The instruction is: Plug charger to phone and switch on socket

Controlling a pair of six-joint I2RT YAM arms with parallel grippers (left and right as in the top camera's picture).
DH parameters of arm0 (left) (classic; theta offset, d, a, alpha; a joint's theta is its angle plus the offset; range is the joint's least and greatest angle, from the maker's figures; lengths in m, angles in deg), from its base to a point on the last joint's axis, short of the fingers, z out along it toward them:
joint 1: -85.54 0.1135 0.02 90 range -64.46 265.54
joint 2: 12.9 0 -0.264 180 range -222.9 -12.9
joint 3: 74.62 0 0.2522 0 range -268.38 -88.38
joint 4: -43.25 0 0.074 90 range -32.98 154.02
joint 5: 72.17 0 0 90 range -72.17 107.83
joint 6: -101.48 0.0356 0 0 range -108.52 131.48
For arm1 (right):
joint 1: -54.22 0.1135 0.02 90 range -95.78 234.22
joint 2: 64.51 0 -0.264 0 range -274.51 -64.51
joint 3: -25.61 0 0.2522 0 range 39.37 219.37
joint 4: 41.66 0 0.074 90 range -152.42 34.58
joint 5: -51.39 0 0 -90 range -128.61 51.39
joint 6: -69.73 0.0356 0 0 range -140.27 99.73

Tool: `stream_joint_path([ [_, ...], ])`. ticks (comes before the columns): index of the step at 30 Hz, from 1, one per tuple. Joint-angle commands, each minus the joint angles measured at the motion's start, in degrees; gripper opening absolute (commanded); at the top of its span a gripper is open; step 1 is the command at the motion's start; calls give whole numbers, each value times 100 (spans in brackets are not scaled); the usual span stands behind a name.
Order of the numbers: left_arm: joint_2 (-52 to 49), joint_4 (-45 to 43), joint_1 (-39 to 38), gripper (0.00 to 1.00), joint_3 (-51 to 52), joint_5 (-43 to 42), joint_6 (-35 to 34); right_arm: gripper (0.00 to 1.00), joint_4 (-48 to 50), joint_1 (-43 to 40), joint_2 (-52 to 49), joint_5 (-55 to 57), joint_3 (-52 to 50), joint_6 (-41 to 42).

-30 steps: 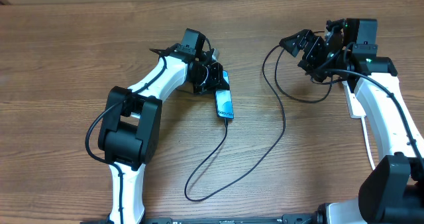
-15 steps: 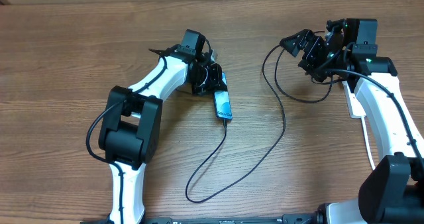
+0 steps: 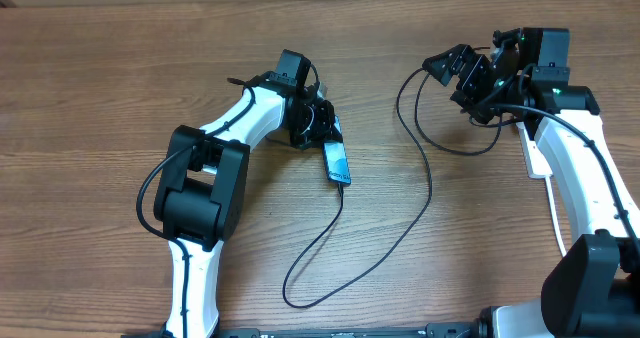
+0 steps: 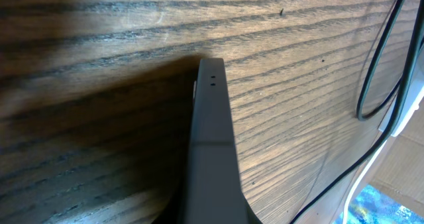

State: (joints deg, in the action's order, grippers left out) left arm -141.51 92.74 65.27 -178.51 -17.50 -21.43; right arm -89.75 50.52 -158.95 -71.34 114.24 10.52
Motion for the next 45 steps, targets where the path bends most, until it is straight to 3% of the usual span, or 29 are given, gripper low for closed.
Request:
stream_joint_path([
  [1,-138,2,-55,5,4,-68,-70,100,11,-22,153,61,57,-68],
  [7,-138,31,-55,13,4,-68,-68,100,11,-22,153,74,57,-68],
  [40,-138,199,-37,15,4,-68,-31,100,9,-22,153,74,57,-68],
  [45,-138,199,-37,18,4,-68,-31,100,9,-22,153,74,57,-68],
])
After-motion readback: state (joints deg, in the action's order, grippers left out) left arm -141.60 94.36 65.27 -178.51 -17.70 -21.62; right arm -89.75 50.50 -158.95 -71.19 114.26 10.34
